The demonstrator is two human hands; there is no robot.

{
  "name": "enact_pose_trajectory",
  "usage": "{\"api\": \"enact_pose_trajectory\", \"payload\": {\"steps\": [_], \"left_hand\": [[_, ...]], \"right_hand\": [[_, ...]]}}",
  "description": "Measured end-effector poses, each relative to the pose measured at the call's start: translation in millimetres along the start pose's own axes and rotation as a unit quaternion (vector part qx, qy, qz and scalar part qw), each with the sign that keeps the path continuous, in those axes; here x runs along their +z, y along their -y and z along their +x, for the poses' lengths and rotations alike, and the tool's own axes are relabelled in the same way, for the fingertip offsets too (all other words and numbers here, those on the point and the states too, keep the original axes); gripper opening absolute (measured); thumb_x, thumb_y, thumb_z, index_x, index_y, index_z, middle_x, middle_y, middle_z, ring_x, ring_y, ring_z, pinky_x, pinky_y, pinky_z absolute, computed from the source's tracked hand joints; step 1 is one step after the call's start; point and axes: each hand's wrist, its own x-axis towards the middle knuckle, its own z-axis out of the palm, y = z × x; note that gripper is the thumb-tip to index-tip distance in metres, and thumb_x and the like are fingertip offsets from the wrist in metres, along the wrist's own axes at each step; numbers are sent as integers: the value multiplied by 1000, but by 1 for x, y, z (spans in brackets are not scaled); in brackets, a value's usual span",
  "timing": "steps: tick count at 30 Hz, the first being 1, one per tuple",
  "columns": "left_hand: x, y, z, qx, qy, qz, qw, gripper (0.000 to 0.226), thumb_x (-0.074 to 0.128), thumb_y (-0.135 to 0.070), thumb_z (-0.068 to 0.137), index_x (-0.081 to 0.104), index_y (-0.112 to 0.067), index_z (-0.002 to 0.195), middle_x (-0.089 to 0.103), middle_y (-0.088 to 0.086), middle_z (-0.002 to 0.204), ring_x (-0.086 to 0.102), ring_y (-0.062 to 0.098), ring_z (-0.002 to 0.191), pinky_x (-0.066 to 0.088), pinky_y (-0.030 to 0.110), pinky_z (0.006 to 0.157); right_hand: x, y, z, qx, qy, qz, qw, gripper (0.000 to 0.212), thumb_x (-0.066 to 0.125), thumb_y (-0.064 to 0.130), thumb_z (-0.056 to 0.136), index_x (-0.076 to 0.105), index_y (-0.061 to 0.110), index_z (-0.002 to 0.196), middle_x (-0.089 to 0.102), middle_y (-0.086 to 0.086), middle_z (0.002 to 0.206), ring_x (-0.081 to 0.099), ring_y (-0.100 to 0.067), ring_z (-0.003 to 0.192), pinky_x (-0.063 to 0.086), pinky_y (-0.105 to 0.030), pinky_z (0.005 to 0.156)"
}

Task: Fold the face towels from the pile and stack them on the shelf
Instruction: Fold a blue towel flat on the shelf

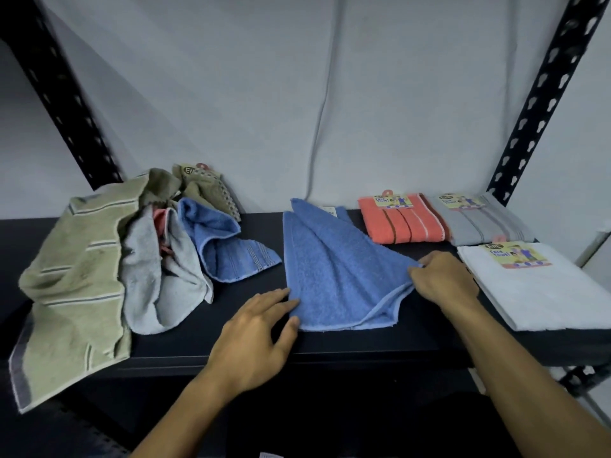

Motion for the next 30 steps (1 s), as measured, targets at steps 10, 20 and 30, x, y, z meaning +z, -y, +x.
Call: {"api": "enact_pose_trajectory", "payload": {"steps": [10, 20, 30], "left_hand": [[-2, -1, -1, 18, 9, 11, 1000, 77, 14, -72, 84, 41, -36, 147, 29, -24, 154, 6, -19, 130, -11, 1, 104], [14, 5, -11, 54, -48, 47, 996, 57, 30, -54, 100, 55, -21, 139, 56, -5, 142, 42, 5, 136, 22, 25, 118], [15, 6, -19, 51, -58, 42, 996, 52, 33, -49, 100, 62, -19, 132, 59, -4, 138, 47, 8, 133, 22, 25, 116]], "right_hand": [[-7, 42, -43, -216, -64, 311, 923, 20, 68, 18, 87, 59, 35, 81, 65, 17, 82, 62, -2, 78, 54, -33, 77], [49, 55, -107, -503, -139, 116, 845, 11, 63, 19, 82, 68, 24, 90, 62, 12, 84, 59, -8, 78, 49, -28, 55], [73, 42, -116, -545, -114, 34, 830, 19, 54, 23, 82, 70, 22, 91, 63, 13, 83, 56, -9, 75, 42, -19, 56]]}}
